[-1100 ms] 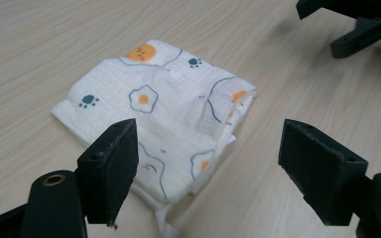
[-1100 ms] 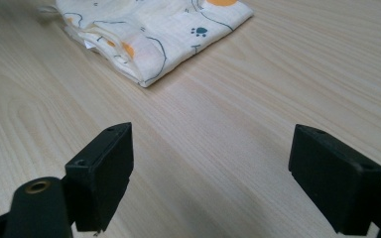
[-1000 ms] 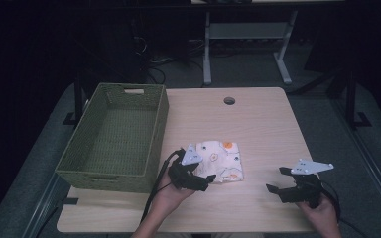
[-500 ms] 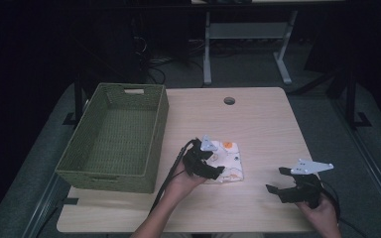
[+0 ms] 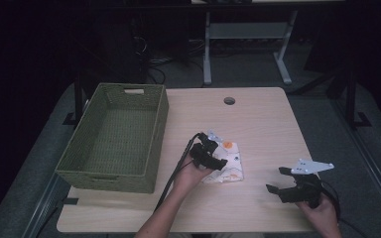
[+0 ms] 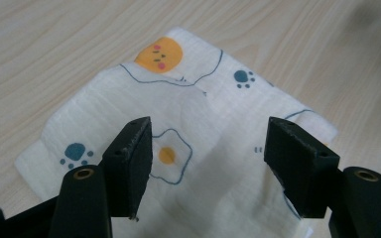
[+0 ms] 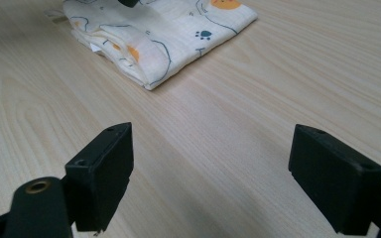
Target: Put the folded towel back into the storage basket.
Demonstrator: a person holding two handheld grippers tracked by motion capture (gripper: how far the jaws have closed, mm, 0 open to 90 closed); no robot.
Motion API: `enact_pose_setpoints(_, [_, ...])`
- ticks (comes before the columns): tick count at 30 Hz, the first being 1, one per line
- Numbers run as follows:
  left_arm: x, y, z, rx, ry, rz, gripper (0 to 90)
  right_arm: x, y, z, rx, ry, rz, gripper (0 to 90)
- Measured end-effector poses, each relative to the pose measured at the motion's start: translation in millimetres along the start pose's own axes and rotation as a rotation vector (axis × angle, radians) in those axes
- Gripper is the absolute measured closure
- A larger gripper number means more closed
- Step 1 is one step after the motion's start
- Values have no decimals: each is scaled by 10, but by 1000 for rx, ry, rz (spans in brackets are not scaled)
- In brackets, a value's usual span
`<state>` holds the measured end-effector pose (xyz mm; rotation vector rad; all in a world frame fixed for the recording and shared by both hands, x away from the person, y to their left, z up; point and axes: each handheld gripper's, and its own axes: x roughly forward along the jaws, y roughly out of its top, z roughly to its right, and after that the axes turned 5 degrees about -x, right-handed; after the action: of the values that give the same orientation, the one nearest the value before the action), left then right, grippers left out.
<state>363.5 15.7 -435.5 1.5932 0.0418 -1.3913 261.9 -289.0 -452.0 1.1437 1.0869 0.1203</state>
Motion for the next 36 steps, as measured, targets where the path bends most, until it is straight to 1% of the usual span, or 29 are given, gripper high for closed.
enact_pose_setpoints(3, [74, 32, -18, -3, 4, -27, 365, -2, 1, -6, 2, 2, 0, 173])
enact_pose_setpoints(6, [118, 37, -27, -6, 4, -38, 378, -1, 1, -8, -1, 2, -2, 173])
enact_pose_setpoints(7, [144, 39, -32, -5, 8, -52, 382, -2, 2, -8, -2, 1, -3, 173])
enact_pose_setpoints(9, [208, 35, -36, -19, 16, -65, 400, -7, 3, -8, -2, 0, -1, 173])
enact_pose_setpoints(10, [208, 35, -36, -19, 16, -65, 407, -7, 3, -8, -2, 0, -1, 173])
enact_pose_setpoints(11, [246, 26, -44, 0, 31, -85, 407, -7, 3, -7, -2, 1, -2, 173])
enact_pose_setpoints(12, [246, 26, -44, 0, 31, -85, 412, -7, 3, -7, -2, 1, -2, 173])
enact_pose_setpoints(13, [262, 20, -8, 15, 55, -75, 418, -6, 3, -9, -3, 1, -3, 173])
enact_pose_setpoints(14, [262, 20, -8, 15, 55, -75, 425, -6, 3, -9, -3, 1, -3, 173])
enact_pose_setpoints(15, [272, 18, 19, 37, 73, -76, 425, -5, 3, -10, -3, 1, -3, 173])
enact_pose_setpoints(16, [277, 18, 34, 45, 82, -74, 438, -3, 4, -11, -4, 1, -5, 173])
enact_pose_setpoints(17, [279, 19, 40, 48, 86, -72, 458, -1, 6, -16, -3, 1, -5, 173])
enact_pose_setpoints(19, [281, 13, 47, 53, 88, -65, 469, -1, 8, -18, -4, 0, -6, 173])
enact_pose_setpoints(20, [280, 11, 47, 56, 86, -60, 494, 0, 11, -23, -3, 0, -6, 173])
enact_pose_setpoints(21, [277, 10, 43, 61, 86, -57, 542, -1, 14, -29, -6, 1, -6, 173])
enact_pose_setpoints(26, [268, 13, 18, 76, 85, -55, 681, -4, 16, -33, -7, 2, -5, 173])
enact_pose_setpoints(27, [266, 13, 12, 81, 85, -55, 681, -5, 15, -32, -7, 1, -5, 174])
enact_pose_setpoints(29, [260, 26, -9, 94, 89, -66, 752, -7, 13, -29, -5, 1, -6, 173])
enact_pose_setpoints(31, [262, 36, -16, 95, 88, -70, 778, -6, 12, -28, -5, 1, -7, 173])
enact_pose_setpoints(33, [264, 41, -14, 97, 88, -74, 784, -5, 12, -27, -5, 1, -7, 173])
enact_pose_setpoints(36, [262, 49, -12, 108, 93, -78, 802, -7, 12, -26, -5, 1, -6, 173])
